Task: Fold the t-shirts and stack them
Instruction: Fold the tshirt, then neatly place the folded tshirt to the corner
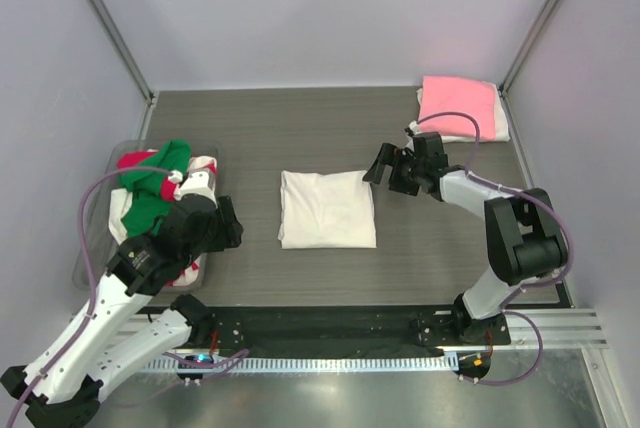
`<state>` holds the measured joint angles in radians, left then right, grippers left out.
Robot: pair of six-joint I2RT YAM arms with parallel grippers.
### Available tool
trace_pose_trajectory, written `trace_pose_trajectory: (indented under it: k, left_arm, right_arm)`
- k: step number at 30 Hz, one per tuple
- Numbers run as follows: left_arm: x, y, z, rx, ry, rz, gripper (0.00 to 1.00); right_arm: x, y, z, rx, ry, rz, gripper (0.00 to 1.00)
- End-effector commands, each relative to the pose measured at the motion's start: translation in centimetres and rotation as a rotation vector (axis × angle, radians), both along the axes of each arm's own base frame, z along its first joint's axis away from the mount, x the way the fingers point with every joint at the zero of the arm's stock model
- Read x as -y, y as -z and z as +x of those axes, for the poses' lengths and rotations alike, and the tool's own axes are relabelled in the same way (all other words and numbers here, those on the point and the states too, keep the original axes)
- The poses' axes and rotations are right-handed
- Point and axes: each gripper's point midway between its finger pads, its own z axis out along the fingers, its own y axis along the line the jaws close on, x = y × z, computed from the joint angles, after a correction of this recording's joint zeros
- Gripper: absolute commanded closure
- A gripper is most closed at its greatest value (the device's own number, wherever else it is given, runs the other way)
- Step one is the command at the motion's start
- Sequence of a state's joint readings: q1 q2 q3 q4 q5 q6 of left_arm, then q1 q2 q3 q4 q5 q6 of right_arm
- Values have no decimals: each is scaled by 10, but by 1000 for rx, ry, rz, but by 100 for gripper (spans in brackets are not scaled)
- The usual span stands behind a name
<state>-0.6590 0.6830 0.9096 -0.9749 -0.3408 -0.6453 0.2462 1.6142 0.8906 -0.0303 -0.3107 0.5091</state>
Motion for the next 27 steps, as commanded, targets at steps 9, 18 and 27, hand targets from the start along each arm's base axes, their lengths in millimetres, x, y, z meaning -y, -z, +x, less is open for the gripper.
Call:
trace_pose_trajectory:
  k: [9,18,27]
  left_arm:
    - [4,-11,10,49,-4,-9,40]
    - [1,-12,10,54,-17,-5,40]
    - [-2,-16,10,55,-22,3,41]
  right_arm:
    - [-37,46,22,-7,-123,212,2]
    - [-54,61,1,-37,-152,255,48]
    - [-57,27,6,-18,-177,305,99]
